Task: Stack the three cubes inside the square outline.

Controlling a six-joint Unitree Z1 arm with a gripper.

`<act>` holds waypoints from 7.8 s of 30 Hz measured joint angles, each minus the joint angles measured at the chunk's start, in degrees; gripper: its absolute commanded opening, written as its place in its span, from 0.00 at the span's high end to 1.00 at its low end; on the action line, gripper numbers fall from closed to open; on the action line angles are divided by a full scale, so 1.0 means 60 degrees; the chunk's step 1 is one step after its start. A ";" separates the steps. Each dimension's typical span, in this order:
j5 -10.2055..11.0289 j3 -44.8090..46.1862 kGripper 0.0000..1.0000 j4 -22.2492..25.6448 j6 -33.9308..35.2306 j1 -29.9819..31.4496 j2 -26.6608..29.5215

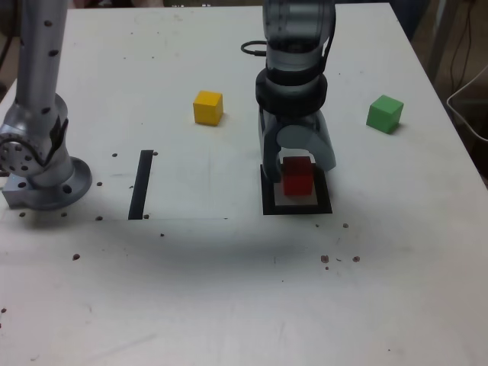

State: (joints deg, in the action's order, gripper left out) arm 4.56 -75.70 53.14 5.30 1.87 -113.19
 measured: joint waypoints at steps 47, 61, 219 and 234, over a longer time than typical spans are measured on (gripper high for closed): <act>0.0603 -0.0486 0.01 0.3716 -0.4114 -0.1912 0.1621; 0.1005 0.0196 0.01 0.3531 -0.5511 -0.3687 0.2040; 0.0230 -0.4016 0.89 0.5320 -0.0033 0.0214 -0.0824; -0.0047 -0.4257 0.89 0.5267 0.0065 0.0346 -0.1092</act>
State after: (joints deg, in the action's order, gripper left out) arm 4.27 -101.24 84.74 5.69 3.95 -119.74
